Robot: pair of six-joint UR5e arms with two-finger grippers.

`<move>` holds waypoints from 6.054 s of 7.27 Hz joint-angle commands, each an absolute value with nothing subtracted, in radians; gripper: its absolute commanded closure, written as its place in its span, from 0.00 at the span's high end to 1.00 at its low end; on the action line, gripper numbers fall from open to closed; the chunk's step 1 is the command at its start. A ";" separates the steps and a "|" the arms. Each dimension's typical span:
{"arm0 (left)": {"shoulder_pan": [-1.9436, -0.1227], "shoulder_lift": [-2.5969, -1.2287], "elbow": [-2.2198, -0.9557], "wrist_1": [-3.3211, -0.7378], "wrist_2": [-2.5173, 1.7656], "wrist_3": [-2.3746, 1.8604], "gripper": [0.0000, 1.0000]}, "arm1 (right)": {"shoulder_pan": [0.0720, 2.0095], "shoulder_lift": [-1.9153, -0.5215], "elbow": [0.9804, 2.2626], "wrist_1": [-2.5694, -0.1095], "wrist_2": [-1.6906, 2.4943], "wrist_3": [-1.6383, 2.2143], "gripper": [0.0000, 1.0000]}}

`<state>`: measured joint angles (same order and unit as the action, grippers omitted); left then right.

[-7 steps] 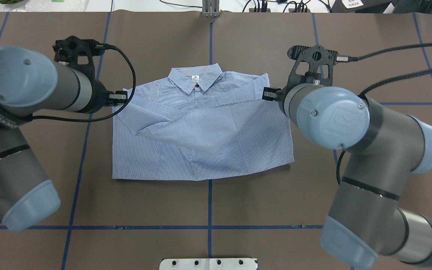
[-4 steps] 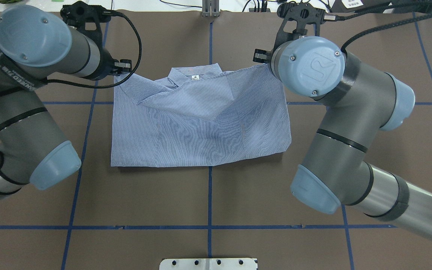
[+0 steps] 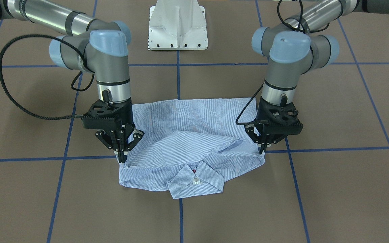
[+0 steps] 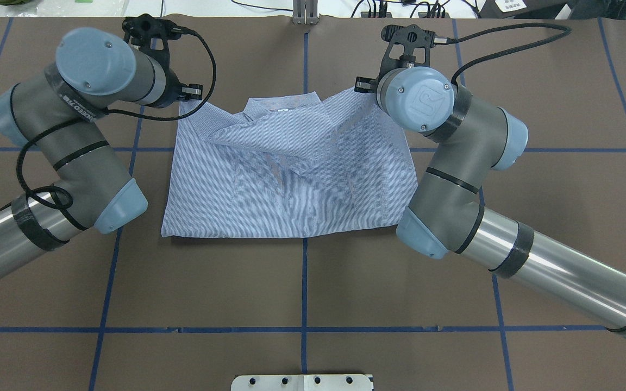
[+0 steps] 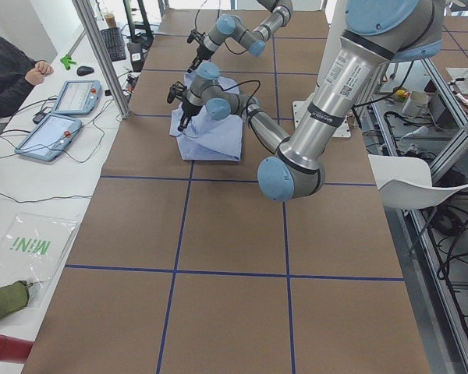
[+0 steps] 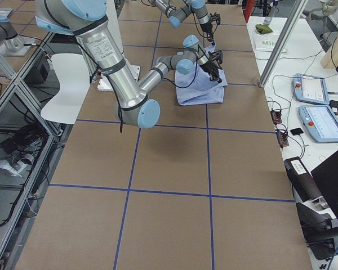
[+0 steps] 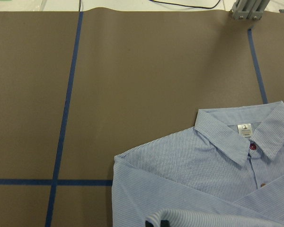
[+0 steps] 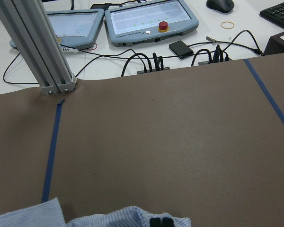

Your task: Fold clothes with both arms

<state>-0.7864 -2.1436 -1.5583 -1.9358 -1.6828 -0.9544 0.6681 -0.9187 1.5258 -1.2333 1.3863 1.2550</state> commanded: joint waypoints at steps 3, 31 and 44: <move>-0.836 -2.152 -1.467 -2.035 -1.731 -0.798 0.00 | 0.733 -0.931 1.459 -1.163 1.463 1.195 0.00; -0.502 -1.717 -1.750 -2.358 -1.718 -1.152 0.46 | 0.755 -0.962 1.463 -1.112 1.600 1.184 1.00; -0.880 -2.059 -1.271 -2.358 -1.720 -0.818 0.00 | 0.666 -0.957 1.534 -1.123 1.566 1.233 1.00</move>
